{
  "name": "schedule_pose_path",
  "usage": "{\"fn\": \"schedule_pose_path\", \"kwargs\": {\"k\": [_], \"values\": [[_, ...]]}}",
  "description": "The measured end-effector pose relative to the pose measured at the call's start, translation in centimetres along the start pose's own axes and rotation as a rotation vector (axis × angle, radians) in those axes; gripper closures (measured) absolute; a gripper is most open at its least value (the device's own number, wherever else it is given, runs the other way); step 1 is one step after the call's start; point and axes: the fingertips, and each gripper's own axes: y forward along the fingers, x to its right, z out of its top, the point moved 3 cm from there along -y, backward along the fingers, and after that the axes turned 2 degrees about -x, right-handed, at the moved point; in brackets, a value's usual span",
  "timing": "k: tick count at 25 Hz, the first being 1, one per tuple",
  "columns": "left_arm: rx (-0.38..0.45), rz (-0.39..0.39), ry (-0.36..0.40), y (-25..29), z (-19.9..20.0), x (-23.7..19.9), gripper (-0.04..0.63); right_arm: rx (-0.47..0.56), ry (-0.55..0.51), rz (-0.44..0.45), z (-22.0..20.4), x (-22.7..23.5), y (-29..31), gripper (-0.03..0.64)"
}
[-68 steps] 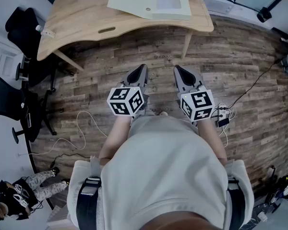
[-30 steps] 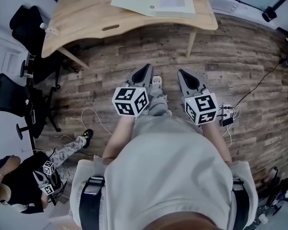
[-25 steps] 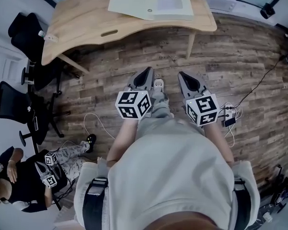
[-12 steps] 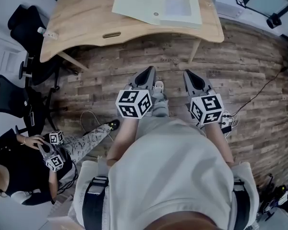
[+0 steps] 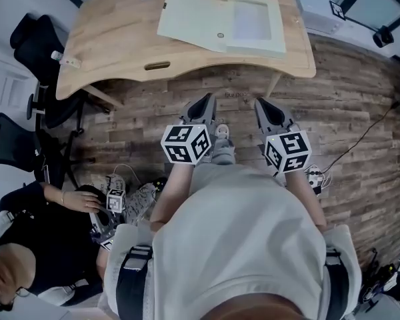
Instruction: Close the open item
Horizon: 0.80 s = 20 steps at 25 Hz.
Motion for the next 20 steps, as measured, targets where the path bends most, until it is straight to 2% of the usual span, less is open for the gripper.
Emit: {"fn": "schedule_pose_path", "kwargs": {"k": [20], "values": [[0.013,0.037,-0.037,7.1,6.6,-8.1,0.575,-0.001,-0.031,-0.011,5.8,3.7,9.7,0.597]]}}
